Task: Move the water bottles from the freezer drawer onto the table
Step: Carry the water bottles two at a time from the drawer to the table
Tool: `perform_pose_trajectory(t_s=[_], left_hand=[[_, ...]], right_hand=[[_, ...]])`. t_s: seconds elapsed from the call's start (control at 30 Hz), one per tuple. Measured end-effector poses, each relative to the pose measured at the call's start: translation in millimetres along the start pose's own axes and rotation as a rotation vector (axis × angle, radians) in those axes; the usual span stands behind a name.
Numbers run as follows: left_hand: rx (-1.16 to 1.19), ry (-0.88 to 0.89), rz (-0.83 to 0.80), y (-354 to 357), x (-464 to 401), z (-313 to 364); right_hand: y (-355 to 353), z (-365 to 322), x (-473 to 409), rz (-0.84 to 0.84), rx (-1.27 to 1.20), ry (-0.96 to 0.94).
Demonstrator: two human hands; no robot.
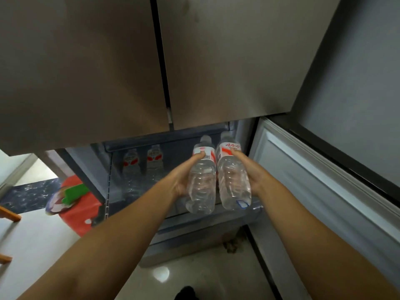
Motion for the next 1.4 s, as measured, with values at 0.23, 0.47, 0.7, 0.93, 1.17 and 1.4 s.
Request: perform_pose_trajectory(t_s=[0.23, 0.47, 0.7, 0.93, 1.17, 1.4], left_hand=[[-0.093, 0.030, -0.195, 40.9, 10.7, -19.3], [-0.278, 0.282, -0.393, 73.7, 36.4, -26.2], [-0.657, 0.339, -0.480, 93.5, 69.4, -76.3], [-0.779, 0.244, -0.729, 150.2, 124.7, -172.4], [-0.876, 0.161, -1.031, 226.4, 227.3, -295.9], [-0.961, 0.089, -1.294, 283.7, 373.2, -445.3]], right_hand=[[-34.1, 14.7, 53.6, 0.122, -0.064, -0.215], [-39.7, 46.3, 115.1, 0.406, -0.071, -0.526], [-43.5, 136.4, 192.5, 0.887, -0.111, -0.608], [-75.8, 246.0, 290.1, 1.233, -0.297, -0.646], [-102.2, 379.9, 408.0, 1.518, -0.429, -0.615], [-105.3, 545.3, 547.6, 1.771, -0.599, -0.544]])
Point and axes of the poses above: each hand's wrist, its own x-axis away from the middle knuckle, its own y-axis out of the palm, z = x × y, the point moved 6 cm from there along -x, towards the middle knuckle, and after that the axes turned 7 degrees about y, right-handed, at the moved point
